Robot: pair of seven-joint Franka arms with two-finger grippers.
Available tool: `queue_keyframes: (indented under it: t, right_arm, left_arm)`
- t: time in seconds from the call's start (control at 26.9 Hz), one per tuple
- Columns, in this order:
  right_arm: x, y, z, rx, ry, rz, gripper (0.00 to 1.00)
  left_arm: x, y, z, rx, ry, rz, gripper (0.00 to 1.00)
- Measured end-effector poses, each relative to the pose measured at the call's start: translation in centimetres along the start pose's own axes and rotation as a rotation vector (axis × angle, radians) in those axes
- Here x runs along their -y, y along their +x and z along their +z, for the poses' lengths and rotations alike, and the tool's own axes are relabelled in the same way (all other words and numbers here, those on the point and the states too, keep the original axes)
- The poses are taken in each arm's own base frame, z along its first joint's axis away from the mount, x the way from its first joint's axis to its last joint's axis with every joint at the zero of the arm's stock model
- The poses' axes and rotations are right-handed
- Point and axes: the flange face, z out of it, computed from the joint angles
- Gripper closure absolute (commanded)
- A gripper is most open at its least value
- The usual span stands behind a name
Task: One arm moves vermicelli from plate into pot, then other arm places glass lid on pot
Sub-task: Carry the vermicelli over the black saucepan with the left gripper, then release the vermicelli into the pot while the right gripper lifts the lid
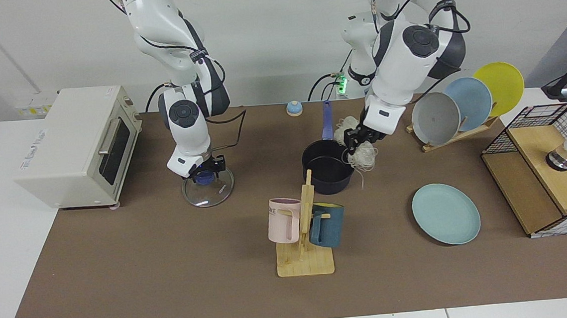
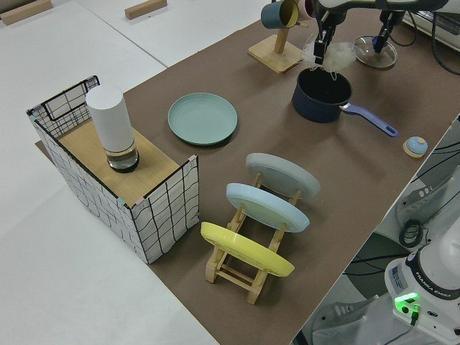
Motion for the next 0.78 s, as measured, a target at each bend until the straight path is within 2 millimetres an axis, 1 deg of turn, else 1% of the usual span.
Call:
queue_keyframes:
  t: [0.07, 0.19, 0.26, 0.34, 0.41, 0.56, 0.67, 0.78]
  right_arm:
    - [0.0, 0.0, -0.1, -0.001, 0.000, 0.000, 0.80]
    - [0.0, 0.3, -0.6, -0.010, 0.000, 0.000, 0.80]
    - [0.1, 0.6, -1.2, -0.013, 0.000, 0.000, 0.80]
    - [0.1, 1.0, -2.3, -0.014, -0.002, 0.000, 0.80]
    - [0.0, 1.4, -3.8, -0.015, -0.004, 0.002, 0.80]
    - [-0.2, 2.2, -7.5, -0.029, -0.009, 0.008, 0.80]
    - [-0.4, 2.4, -10.4, -0.045, -0.012, 0.014, 0.80]
    - [-0.5, 2.4, -13.0, -0.063, -0.014, 0.019, 0.80]
  left_arm:
    - [0.2, -0.4, 1.0, 0.000, -0.014, -0.008, 1.00]
    - [0.3, -0.9, 1.8, -0.003, -0.024, -0.012, 1.00]
    - [0.1, -1.3, 2.2, -0.003, -0.026, -0.008, 1.00]
    - [-0.2, -1.9, 3.0, 0.000, -0.025, 0.001, 1.00]
    - [-0.7, -2.6, 4.1, 0.001, -0.025, 0.013, 1.00]
    - [-1.5, -4.1, 6.3, 0.014, -0.014, 0.032, 1.00]
    - [-1.3, -4.5, 7.3, 0.019, -0.009, 0.034, 1.00]
    - [-0.9, -4.2, 8.3, 0.014, -0.015, 0.029, 1.00]
